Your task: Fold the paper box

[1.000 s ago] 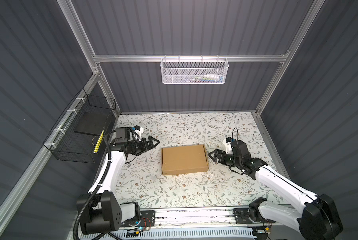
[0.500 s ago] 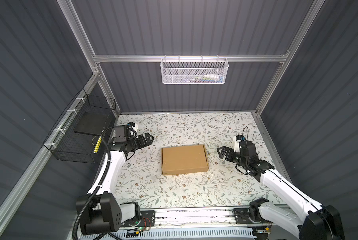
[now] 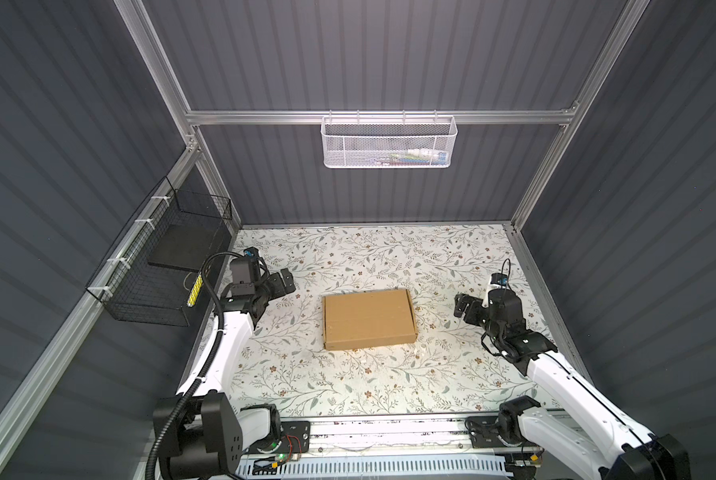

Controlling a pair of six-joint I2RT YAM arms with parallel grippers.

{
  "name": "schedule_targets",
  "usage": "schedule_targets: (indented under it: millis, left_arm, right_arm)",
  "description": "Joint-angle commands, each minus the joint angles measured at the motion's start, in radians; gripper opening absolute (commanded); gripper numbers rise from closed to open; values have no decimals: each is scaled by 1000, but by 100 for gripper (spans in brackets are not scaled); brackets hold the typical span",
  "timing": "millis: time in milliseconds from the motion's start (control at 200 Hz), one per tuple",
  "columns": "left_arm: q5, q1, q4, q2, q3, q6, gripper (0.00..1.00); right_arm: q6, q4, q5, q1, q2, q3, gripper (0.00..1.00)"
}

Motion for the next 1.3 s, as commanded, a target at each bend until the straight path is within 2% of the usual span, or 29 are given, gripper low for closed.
schedule_targets:
  millis: [0, 160, 325, 550, 831, 996, 1071, 1291]
  left_arm:
    - [-143, 5, 107, -17, -53, 18, 100]
    - [-194, 5, 250, 10, -143, 38, 100]
    - [-219, 5, 465, 39, -252, 88, 100]
    - [-196, 5, 749, 158, -351, 108, 100]
    - [-176, 5, 1024, 334, -418, 112, 100]
    - [-154, 5, 1096, 391, -416, 148, 100]
    - [-80, 5, 1091, 412, -397, 178, 100]
    - [14, 5, 1097, 436, -383, 217, 100]
  right_arm:
    - [-87, 75, 66, -6, -25, -25, 99]
    - [-180, 155, 80, -6, -44, -61, 99]
    - [-219, 186, 128, -7, -83, -89, 99]
    - [-241, 205, 174, -11, -135, -124, 99]
    - [-226, 198, 217, -16, -134, -136, 99]
    - [-226, 220, 221, -20, -114, -148, 99]
    - [-227, 221, 226, -23, -98, -142, 99]
    - [-267, 284, 223, -48, -46, -148, 99]
